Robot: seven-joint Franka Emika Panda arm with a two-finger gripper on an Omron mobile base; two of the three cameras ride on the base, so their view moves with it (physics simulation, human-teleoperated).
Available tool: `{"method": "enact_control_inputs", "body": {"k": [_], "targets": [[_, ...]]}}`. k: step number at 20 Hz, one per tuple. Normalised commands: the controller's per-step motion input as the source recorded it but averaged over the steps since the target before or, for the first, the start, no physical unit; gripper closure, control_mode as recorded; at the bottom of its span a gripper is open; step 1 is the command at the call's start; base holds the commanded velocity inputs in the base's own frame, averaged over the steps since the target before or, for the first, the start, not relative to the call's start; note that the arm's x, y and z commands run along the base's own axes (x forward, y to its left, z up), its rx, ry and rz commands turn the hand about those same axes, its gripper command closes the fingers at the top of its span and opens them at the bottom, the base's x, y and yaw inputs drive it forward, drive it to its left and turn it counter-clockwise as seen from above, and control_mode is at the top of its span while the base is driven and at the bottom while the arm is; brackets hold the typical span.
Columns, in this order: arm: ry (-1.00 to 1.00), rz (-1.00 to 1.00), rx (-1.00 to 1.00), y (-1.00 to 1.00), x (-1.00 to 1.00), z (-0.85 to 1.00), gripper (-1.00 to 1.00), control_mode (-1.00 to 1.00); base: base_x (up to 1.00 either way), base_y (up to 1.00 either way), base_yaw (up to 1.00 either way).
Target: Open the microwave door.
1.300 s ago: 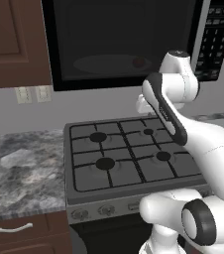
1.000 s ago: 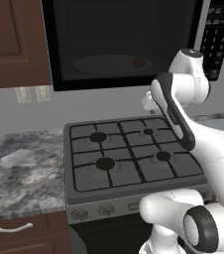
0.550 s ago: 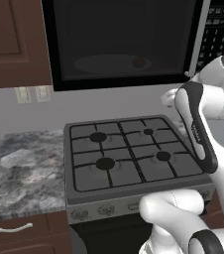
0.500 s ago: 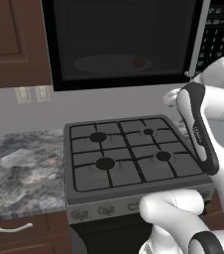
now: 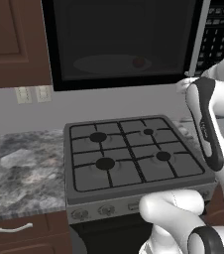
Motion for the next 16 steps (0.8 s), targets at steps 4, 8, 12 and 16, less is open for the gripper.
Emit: {"method": "enact_control_inputs", "body": {"k": [4, 8, 12, 16], "targets": [[-0.05, -0.07, 0.0, -0.33, 0.0, 0.59, -1.0, -1.0, 0.0, 0.0, 0.0], [-0.07, -0.04, 0.0, -0.19, 0.0, 0.5, -1.0, -1.0, 0.0, 0.0, 0.0], [-0.22, 0.0, 0.0, -0.02, 0.02, 0.14, -1.0, -1.0, 0.0, 0.0, 0.0], [-0.37, 0.0, 0.0, 0.0, 0.01, 0.0, -1.0, -1.0, 0.0, 0.0, 0.0]]}}
